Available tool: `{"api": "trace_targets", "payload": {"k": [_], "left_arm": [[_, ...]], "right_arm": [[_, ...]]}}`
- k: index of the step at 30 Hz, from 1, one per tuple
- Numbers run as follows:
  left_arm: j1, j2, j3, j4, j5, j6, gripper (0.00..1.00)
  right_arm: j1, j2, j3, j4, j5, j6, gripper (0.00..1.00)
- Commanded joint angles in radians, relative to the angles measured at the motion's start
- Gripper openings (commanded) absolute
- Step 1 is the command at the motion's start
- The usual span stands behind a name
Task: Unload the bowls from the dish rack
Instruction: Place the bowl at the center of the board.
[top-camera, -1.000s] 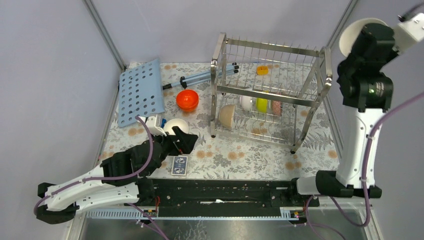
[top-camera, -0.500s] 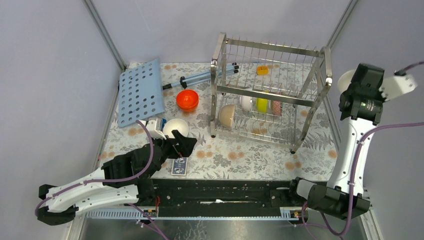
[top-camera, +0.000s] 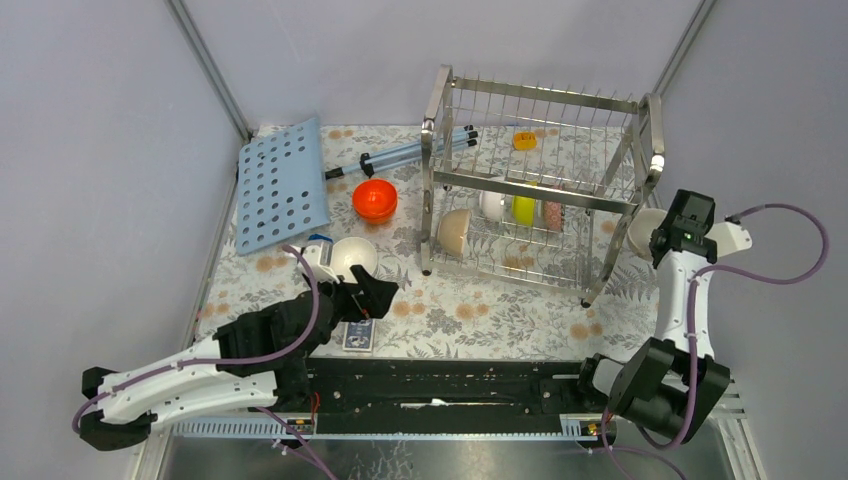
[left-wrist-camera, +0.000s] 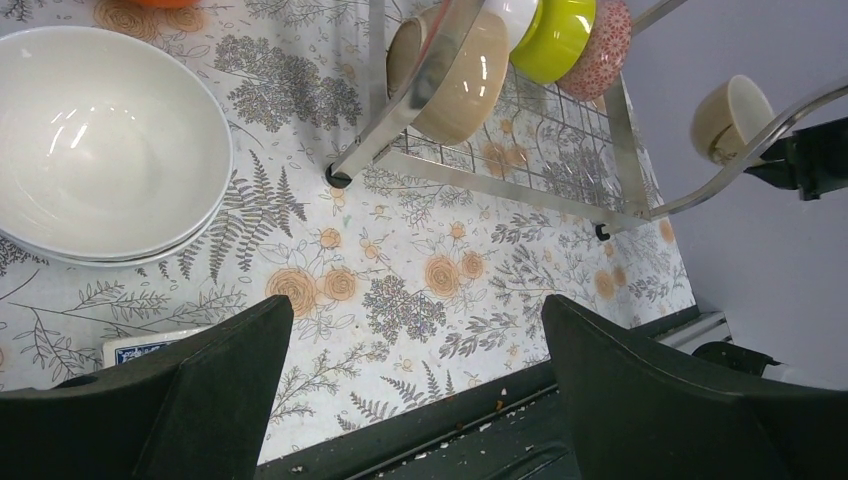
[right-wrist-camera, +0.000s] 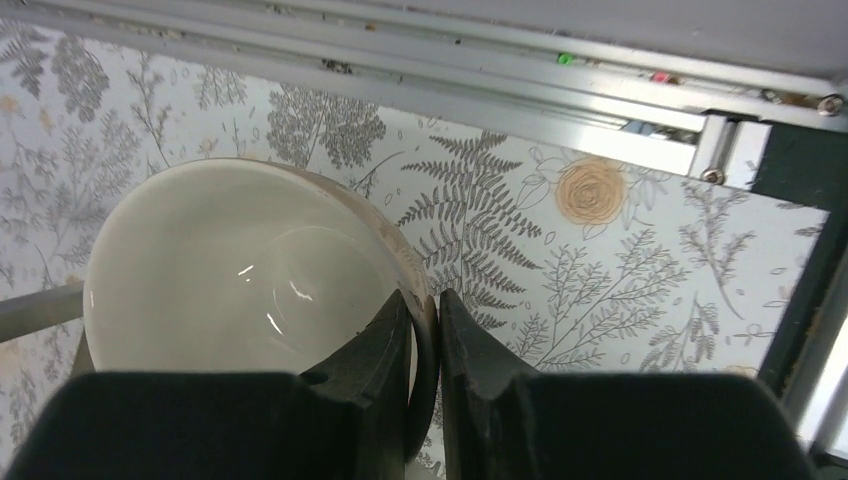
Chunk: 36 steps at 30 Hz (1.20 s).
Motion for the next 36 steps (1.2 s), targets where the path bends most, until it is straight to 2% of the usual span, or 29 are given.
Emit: {"api": "trace_targets", "payload": {"k": [1,16,29,33,36], "left_arm": [[0.000,0.023,-0.003,0.060,-0.003,-0.011,0.99],[0.001,0.084,-0.003,0.055,-0.072,-0.011,0.99],[0.001,0.169,0.003,0.088,-0.083,-0.012,0.99],[0.001,0.180,0.005,0.092,-0.075,-0.014,0.99],[0.001,0.171,0.002,0.091,-0.066,-0.015,0.99]], "right_arm": [[-0.009,0.035,-0.046,0.242,-0.096,0.043,0.00],[-0.009,0.323,-0.043,0.407,-0.154,-0.029,0.00],[-0.009,0.419,-0.027,0.467,-0.227,-0.109,0.00],[-0.009,0.419,-0.029,0.455,-0.239,-0.123,0.14],[-0.009,0.407,-0.038,0.446,-0.233,-0.130,0.29]]}}
